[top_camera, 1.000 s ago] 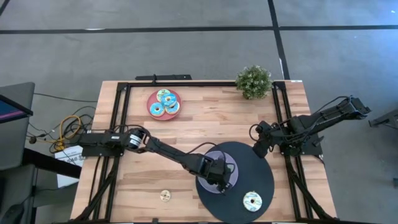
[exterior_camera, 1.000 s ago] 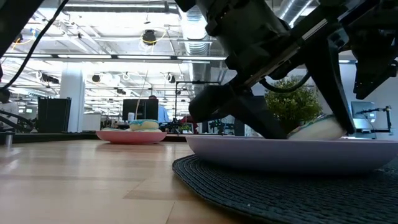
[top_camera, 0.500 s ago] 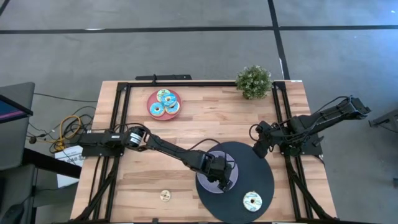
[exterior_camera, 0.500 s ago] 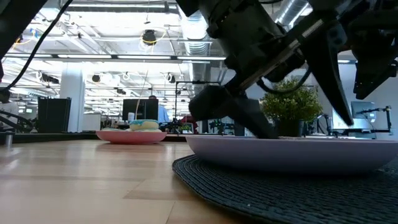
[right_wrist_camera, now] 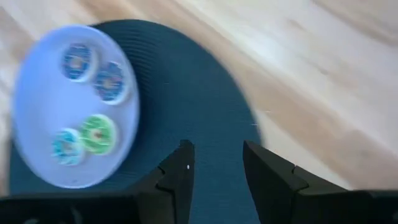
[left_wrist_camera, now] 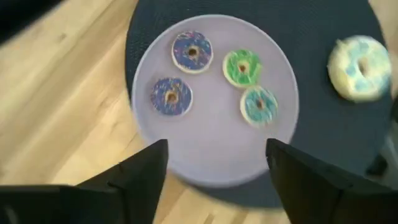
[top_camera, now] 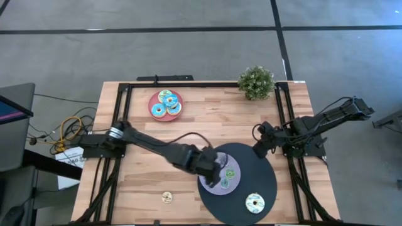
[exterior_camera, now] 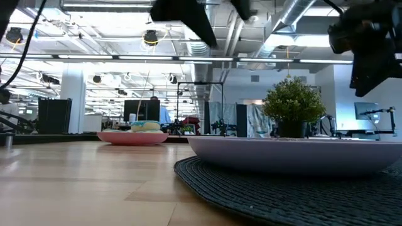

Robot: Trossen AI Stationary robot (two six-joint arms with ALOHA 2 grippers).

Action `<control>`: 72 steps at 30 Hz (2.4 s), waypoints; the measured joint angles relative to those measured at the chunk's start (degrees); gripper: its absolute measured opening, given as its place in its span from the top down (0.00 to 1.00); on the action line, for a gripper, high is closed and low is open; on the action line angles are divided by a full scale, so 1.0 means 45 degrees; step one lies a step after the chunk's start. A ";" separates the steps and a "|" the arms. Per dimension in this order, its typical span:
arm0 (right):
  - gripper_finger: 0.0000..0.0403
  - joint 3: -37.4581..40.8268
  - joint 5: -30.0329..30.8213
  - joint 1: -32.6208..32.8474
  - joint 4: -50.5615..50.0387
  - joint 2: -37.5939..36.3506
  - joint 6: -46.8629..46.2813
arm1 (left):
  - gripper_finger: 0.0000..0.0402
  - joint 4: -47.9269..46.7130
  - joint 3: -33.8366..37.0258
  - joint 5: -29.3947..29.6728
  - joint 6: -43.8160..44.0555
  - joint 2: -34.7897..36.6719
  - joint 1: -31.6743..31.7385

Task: Pick & Place donuts
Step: Put the large white donut on the pink plate

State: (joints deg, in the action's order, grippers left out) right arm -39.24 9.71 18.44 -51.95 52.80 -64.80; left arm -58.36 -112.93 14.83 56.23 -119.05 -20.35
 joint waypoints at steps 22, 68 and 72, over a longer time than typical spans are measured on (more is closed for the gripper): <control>0.68 -0.5006 0.1330 0.4261 -0.0295 0.5219 -0.5345 | 1.00 0.4802 0.7631 0.0565 -0.2865 0.4349 -0.3743; 0.38 -0.6630 -0.2742 0.7400 -0.0294 1.1471 -0.9171 | 1.00 0.8863 1.4359 0.2103 -0.0662 1.0715 -0.4538; 0.44 -0.6635 -0.2789 0.7366 -0.0162 1.1471 -0.8910 | 1.00 0.8863 1.4359 0.2107 -0.0661 1.0715 -0.4538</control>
State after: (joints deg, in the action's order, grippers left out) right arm -69.10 -2.84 51.59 -52.68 104.42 -104.89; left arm -18.48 -48.31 24.31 53.26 -70.83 -40.77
